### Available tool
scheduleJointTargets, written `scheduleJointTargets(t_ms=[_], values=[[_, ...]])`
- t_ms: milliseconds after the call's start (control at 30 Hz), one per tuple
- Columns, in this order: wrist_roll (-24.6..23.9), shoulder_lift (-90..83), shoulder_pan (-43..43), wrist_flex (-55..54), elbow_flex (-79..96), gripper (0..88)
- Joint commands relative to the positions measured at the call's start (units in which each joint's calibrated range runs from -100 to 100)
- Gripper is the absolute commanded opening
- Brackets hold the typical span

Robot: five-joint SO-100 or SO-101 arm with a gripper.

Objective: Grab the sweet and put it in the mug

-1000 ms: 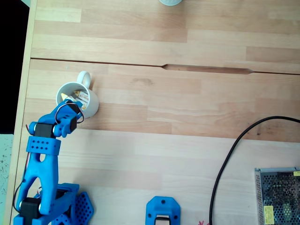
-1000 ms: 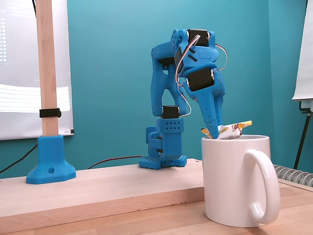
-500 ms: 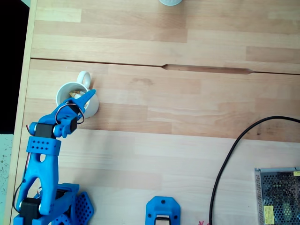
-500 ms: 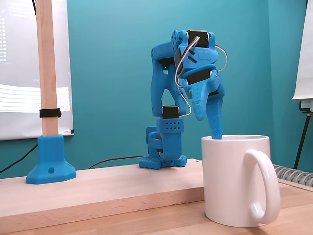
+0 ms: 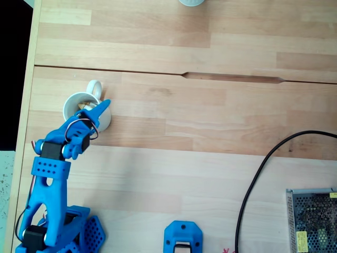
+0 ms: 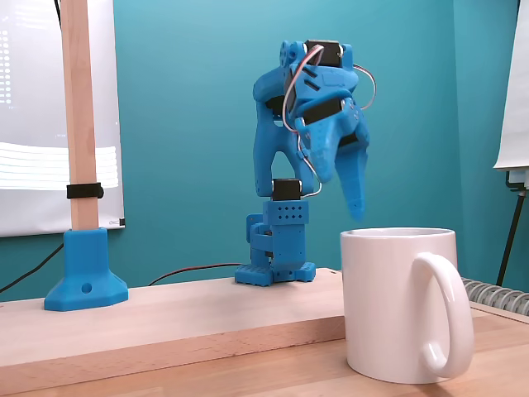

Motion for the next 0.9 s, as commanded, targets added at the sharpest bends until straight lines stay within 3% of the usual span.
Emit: scheduleJointTargets(t_ms=[0, 367, 533, 867], values=[[0.00, -3.48, 1.95, -0.39, -3.55, 35.0], [0.20, -8.04, 10.88, -0.39, -4.17, 34.4], [2.69, -10.88, 15.02, 0.01, -2.21, 34.2], [4.40, -16.64, 19.45, 10.01, 8.58, 34.2]])
